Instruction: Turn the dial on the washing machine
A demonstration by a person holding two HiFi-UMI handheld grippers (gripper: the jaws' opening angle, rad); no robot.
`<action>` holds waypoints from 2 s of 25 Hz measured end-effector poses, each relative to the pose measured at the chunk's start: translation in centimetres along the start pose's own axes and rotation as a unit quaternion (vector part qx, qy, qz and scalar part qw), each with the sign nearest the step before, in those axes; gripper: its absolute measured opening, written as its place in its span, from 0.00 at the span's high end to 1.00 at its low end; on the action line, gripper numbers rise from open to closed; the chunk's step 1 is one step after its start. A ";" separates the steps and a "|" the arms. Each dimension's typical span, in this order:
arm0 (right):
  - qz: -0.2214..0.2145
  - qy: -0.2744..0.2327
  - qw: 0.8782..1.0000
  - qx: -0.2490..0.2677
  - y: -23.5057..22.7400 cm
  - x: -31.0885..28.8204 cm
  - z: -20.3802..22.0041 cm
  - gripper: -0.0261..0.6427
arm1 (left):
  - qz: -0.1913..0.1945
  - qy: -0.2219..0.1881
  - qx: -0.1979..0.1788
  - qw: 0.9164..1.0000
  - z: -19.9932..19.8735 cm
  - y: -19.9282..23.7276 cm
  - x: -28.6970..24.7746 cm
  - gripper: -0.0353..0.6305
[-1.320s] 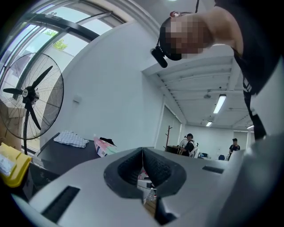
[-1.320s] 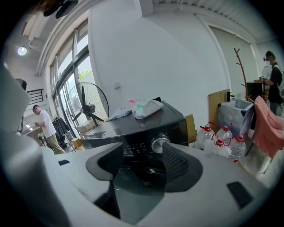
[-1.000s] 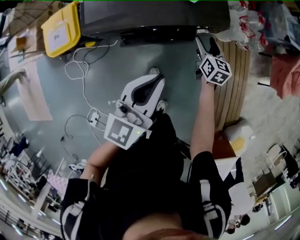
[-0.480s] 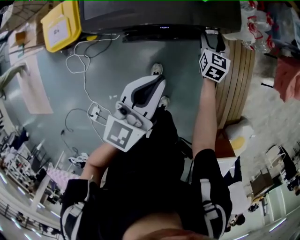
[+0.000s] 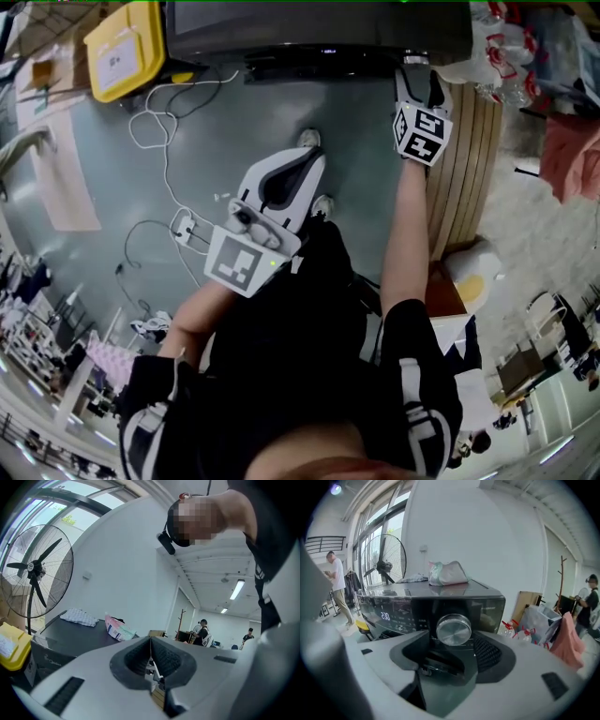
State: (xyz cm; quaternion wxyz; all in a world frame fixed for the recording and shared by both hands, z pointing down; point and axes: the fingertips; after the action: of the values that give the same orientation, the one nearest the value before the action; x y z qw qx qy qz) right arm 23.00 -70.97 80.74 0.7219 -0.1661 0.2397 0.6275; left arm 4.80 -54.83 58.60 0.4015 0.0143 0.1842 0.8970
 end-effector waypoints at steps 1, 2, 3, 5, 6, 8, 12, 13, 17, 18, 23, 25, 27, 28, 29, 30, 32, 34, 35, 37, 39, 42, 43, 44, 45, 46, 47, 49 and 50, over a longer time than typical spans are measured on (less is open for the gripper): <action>-0.006 -0.003 1.000 -0.010 0.3 1.6 -0.1 0.50 | 0.000 -0.005 -0.002 1.000 -0.5 -0.7 0.9 0.91; -0.014 -0.008 1.000 -0.023 1.0 3.8 -0.4 0.50 | -0.001 -0.011 -0.004 1.000 -1.2 -1.5 2.2 0.91; -0.025 -0.014 0.999 -0.037 2.0 6.5 -0.9 0.50 | -0.003 -0.019 -0.006 1.000 -2.3 -2.5 4.0 0.91; -0.048 -0.030 0.997 -0.058 4.9 13.5 -2.2 0.55 | -0.007 -0.042 -0.014 0.999 -5.0 -5.0 9.0 0.91; -0.059 -0.040 0.995 -0.066 6.2 17.4 -2.9 0.59 | -0.011 -0.057 -0.021 0.998 -6.4 -6.6 11.6 0.91; -0.077 -0.061 0.992 -0.082 6.7 25.0 -4.6 0.67 | -0.018 -0.083 -0.040 0.996 -9.1 -11.1 15.2 0.91; -0.093 -0.112 0.985 -0.097 5.7 39.1 -8.4 0.81 | -0.039 -0.118 -0.062 0.990 -13.1 -20.0 21.1 0.91; -0.094 -0.122 0.983 -0.096 6.1 42.4 -9.0 0.85 | -0.046 -0.123 -0.063 0.989 -13.6 -21.3 23.1 0.91; -0.097 -0.160 0.978 -0.096 8.0 53.8 -10.5 0.90 | -0.065 -0.129 -0.069 0.987 -14.9 -25.9 30.5 0.91; -0.097 -0.166 0.977 -0.097 8.2 56.2 -10.7 0.90 | -0.067 -0.127 -0.070 0.987 -15.1 -27.0 31.9 0.91; -0.100 -0.181 0.974 -0.095 10.0 64.6 -11.2 0.92 | -0.075 -0.132 -0.070 0.986 -16.3 -29.3 37.2 0.91; -0.104 -0.181 0.973 -0.094 11.1 66.6 -10.6 0.92 | -0.075 -0.133 -0.069 0.986 -16.1 -29.6 38.8 0.91; -0.107 -0.179 0.974 -0.094 12.3 68.1 -9.9 0.92 | -0.075 -0.129 -0.072 0.986 -15.6 -29.7 40.0 0.91; -0.106 -0.178 0.974 -0.093 12.9 68.8 -9.5 0.92 | -0.075 -0.126 -0.073 0.987 -15.3 -29.6 40.5 0.91; -0.104 -0.177 0.974 -0.093 13.4 69.4 -9.2 0.92 | -0.075 -0.123 -0.072 0.987 -15.1 -29.5 41.0 0.91; -0.102 -0.175 0.975 -0.093 13.9 69.9 -9.0 0.92 | -0.074 -0.120 -0.071 0.987 -14.9 -29.4 41.4 0.91; -0.098 -0.172 0.976 -0.095 14.7 70.8 -8.6 0.92 | -0.070 -0.119 -0.070 0.988 -14.9 -29.3 42.2 0.91; -0.098 -0.168 0.976 -0.096 15.6 71.4 -8.3 0.92 | -0.066 -0.119 -0.074 0.988 -15.1 -29.1 42.8 0.91; -0.098 -0.167 0.976 -0.095 16.1 71.5 -8.3 0.92 | -0.064 -0.119 -0.075 0.988 -15.2 -28.9 43.1 0.91; -0.099 -0.165 0.977 -0.091 17.0 71.6 -8.1 0.92 | -0.061 -0.120 -0.075 0.988 -15.3 -28.4 43.5 0.91; -0.099 -0.166 0.977 -0.086 18.0 71.7 -8.1 0.92 | -0.058 -0.122 -0.075 0.988 -15.2 -27.9 43.9 0.91; -0.097 -0.169 0.977 -0.085 19.2 72.0 -8.3 0.92 | -0.055 -0.123 -0.073 0.988 -15.3 -27.2 44.6 0.91; -0.097 -0.169 0.977 -0.085 19.4 71.9 -8.4 0.92 | -0.054 -0.123 -0.072 0.988 -15.3 -27.0 44.6 0.91; -0.096 -0.170 0.977 -0.085 19.6 71.9 -8.5 0.92 | -0.052 -0.124 -0.071 0.988 -15.4 -26.9 44.7 0.91; -0.094 -0.170 0.977 -0.084 19.7 71.8 -8.6 0.92 | -0.051 -0.124 -0.072 0.988 -15.4 -26.8 44.7 0.91; -0.093 -0.171 0.977 -0.083 19.9 71.7 -8.7 0.92 | -0.049 -0.124 -0.072 0.988 -15.4 -26.7 44.8 0.91; -0.092 -0.171 0.978 -0.083 20.1 71.7 -8.7 0.92 | -0.048 -0.123 -0.073 0.989 -15.3 -26.5 45.0 0.91; -0.089 -0.171 0.978 -0.082 20.4 71.8 -8.6 0.92 | -0.046 -0.123 -0.072 0.989 -15.4 -26.4 45.3 0.91; -0.088 -0.172 0.978 -0.081 20.5 71.8 -8.7 0.92 | -0.046 -0.123 -0.071 0.989 -15.5 -26.4 45.4 0.91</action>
State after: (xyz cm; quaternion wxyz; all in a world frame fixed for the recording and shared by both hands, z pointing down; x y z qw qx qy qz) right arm 8.63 -13.11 34.99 0.7888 -0.1346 0.0448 0.5980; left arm -9.79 -10.73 29.60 0.4616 0.0878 0.0698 0.8800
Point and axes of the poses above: the fingertips, and each gripper's own axes: x backward along the fingers, y to its left, z out of its underside, and after that the axes turned 4 degrees about z, right-handed
